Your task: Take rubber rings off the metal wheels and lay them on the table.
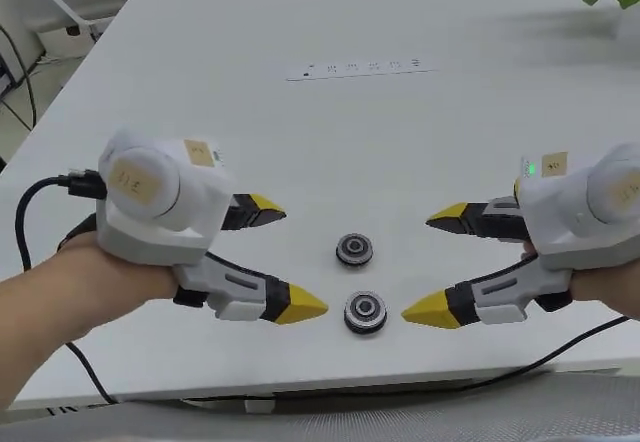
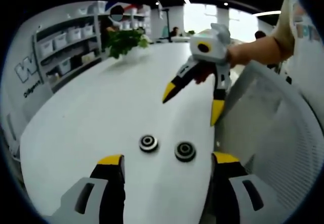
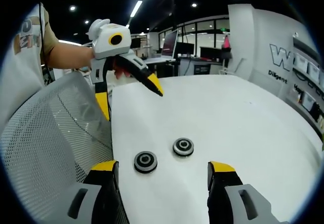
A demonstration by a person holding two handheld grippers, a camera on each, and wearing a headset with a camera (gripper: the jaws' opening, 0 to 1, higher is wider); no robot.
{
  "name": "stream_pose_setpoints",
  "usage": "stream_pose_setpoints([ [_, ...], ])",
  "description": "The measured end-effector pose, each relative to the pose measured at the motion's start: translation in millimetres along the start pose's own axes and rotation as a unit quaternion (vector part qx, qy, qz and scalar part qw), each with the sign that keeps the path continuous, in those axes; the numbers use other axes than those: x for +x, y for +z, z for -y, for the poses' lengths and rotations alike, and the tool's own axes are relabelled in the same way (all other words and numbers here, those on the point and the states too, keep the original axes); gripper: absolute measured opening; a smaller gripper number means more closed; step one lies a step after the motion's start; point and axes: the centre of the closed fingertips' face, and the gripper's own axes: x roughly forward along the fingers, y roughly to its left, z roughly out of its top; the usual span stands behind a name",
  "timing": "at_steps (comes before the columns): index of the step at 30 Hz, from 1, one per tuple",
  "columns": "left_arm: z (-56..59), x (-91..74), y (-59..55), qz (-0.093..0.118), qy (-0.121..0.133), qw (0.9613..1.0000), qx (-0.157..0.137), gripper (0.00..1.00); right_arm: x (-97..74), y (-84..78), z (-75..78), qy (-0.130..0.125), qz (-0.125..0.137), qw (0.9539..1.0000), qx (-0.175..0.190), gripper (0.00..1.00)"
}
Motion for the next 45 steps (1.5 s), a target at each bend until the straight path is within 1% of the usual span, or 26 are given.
stream_pose_setpoints([
  [7,4.6,10.4,-1.6,-0.006,-0.013,0.9999,0.004,0.7,7.6,-1.0,0.2,0.01,0.0,0.9999,-0.007,0.67],
  [9,4.8,12.8,-3.6,-0.008,-0.016,0.9998,0.005,0.69,10.5,-1.9,-1.1,0.015,-0.003,0.9998,-0.009,0.66],
  [18,10.0,21.9,-4.1,-0.012,-0.031,0.9994,0.005,0.66,21.0,-9.2,-7.9,0.04,-0.019,0.9988,-0.023,0.62],
  [22,12.7,27.0,-4.6,-0.012,-0.038,0.9992,-0.003,0.64,22.6,-12.1,-9.4,0.046,-0.02,0.9984,-0.024,0.6],
  [29,16.7,34.0,-6.9,-0.016,-0.047,0.9988,-0.003,0.61,26.2,-15.1,-13.4,0.059,-0.023,0.9977,-0.026,0.56],
  [34,18.8,40.7,-9.0,-0.023,-0.055,0.9982,-0.001,0.58,31.4,-21.4,-15.5,0.069,-0.031,0.9967,-0.028,0.54],
  [45,22.6,54.0,-13.1,-0.036,-0.067,0.9971,0.002,0.52,36.6,-25.0,-17.8,0.084,-0.035,0.9953,-0.032,0.47],
])
